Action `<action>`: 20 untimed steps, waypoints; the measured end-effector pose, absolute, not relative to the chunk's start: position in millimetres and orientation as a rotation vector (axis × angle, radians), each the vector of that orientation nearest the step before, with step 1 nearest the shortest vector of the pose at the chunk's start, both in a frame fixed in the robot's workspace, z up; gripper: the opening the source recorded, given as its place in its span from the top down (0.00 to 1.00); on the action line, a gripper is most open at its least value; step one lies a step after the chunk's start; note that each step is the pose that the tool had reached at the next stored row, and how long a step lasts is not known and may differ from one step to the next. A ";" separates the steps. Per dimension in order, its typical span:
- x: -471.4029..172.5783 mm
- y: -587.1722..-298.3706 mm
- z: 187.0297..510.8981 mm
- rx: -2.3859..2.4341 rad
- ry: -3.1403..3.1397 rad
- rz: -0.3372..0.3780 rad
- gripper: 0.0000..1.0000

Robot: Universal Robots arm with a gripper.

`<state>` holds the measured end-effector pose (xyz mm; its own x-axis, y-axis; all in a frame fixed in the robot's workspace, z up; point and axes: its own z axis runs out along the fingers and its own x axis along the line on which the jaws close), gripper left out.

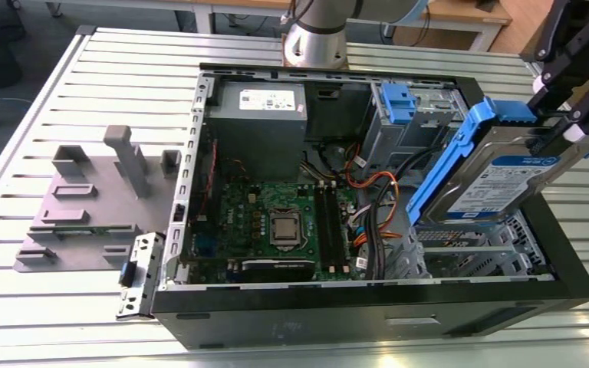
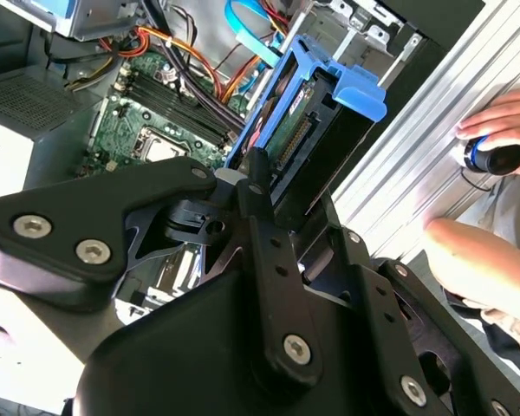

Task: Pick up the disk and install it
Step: 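Insert the disk into the insertion slot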

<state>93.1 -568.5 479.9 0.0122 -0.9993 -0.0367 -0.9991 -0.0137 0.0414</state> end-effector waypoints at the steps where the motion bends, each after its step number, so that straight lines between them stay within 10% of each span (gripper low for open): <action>1: 94.3 -568.6 479.9 2.232 -2.204 -0.087 0.65; 20: 111.1 -572.7 467.4 2.223 -2.211 -0.085 0.65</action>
